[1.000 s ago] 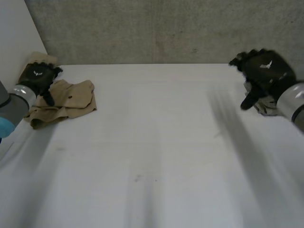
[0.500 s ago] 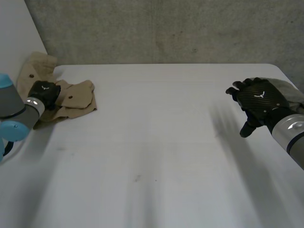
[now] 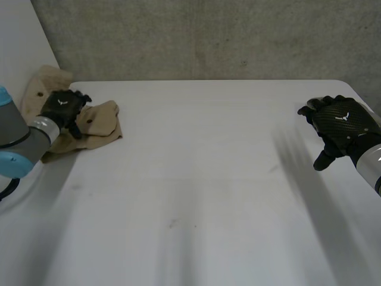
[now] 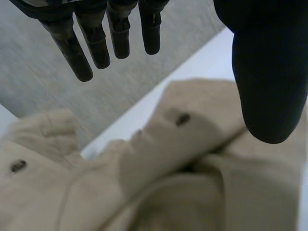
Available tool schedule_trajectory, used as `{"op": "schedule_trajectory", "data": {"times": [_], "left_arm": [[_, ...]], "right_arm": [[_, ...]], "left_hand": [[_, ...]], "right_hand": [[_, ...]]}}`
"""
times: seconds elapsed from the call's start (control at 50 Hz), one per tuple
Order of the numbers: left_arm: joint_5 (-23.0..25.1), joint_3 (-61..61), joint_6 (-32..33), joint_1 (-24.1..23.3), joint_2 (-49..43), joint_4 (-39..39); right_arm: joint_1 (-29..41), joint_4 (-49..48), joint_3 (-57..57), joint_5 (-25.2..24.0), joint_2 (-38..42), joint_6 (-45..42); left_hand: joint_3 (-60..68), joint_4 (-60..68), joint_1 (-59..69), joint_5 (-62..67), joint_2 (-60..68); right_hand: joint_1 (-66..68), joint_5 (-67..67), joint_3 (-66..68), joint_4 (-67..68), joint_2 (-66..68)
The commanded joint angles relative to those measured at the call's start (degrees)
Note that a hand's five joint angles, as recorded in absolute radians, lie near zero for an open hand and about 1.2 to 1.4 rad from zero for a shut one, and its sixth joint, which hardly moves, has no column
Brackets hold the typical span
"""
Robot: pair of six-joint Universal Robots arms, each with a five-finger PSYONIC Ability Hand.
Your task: Fold the laundry.
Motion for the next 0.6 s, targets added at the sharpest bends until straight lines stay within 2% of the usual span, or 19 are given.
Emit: {"op": "schedule_trajectory", "data": {"times": [0.02,0.12,0.26,0.32,0.34,0.4,0.42,0.6], "left_arm": [[2.2,5.9,0.5,1.2,-4.3,-5.2],[2.3,11.1,0.8,1.2,-8.0,-8.8],[2.2,14.8,0.8,1.2,-10.3,-8.9],[2.1,16.4,0.7,1.1,-11.1,-8.9],[1.9,17.0,0.7,1.1,-11.5,-8.9],[1.4,18.1,0.7,1.1,-11.8,-8.9],[0.9,19.0,0.7,0.9,-12.3,-8.9],[-5.9,21.3,1.5,0.7,-13.5,-5.7]], "right_arm": [[-0.1,-0.1,-0.1,-0.1,0.1,0.1],[-0.1,-0.1,-0.1,-0.1,0.1,0.1],[-0.1,-0.3,0.0,-0.1,0.1,-0.2],[-0.1,-0.3,0.0,-0.1,0.2,-0.2],[-0.1,-0.3,0.0,-0.1,0.3,-0.2],[0.0,-0.3,0.0,-0.1,0.6,-0.3],[0.0,-0.3,0.1,-0.1,0.7,-0.3],[-0.1,-0.1,0.2,-0.2,0.9,-0.4]], "left_hand": [[4.3,4.4,3.9,4.8,4.2],[6.5,6.6,6.1,7.0,6.4],[14.6,14.6,14.1,15.1,14.4],[28.2,28.2,27.7,28.7,28.0],[37.9,37.9,37.4,38.4,37.7],[53.9,54.0,53.5,54.4,53.7],[64.1,64.2,63.6,64.6,63.9],[64.2,64.3,63.7,64.7,64.0]], "right_hand": [[-1.6,-4.0,-2.4,-3.4,-2.6],[-1.6,-4.0,-2.4,-3.4,-2.6],[-1.6,-4.0,-2.4,-3.4,-2.6],[-1.6,-4.0,-2.4,-3.4,-2.6],[-1.6,-4.0,-2.4,-3.4,-2.6],[-1.6,-4.0,-2.4,-3.4,-2.6],[-1.6,-4.0,-2.4,-3.4,-2.6],[-1.6,-4.0,-2.4,-3.4,-2.6]]}}
